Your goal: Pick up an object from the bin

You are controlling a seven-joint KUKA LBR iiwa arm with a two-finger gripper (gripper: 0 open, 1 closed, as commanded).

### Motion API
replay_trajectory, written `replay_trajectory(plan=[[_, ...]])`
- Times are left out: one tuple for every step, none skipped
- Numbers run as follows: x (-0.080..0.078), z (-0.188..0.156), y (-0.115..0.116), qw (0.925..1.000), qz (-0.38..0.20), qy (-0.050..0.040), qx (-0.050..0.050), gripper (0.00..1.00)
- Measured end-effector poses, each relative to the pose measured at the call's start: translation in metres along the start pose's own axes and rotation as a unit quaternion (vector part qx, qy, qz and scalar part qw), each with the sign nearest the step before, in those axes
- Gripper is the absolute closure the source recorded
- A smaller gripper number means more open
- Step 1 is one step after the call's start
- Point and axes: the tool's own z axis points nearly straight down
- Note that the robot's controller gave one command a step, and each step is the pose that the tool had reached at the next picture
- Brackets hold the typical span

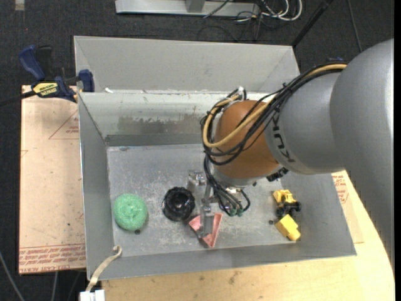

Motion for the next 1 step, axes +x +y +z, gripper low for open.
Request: replay_trajectory(plan=[[0.0454, 0.01, 0.0161, 0.9996, 0.029, -0.0018, 0.0, 0.0]])
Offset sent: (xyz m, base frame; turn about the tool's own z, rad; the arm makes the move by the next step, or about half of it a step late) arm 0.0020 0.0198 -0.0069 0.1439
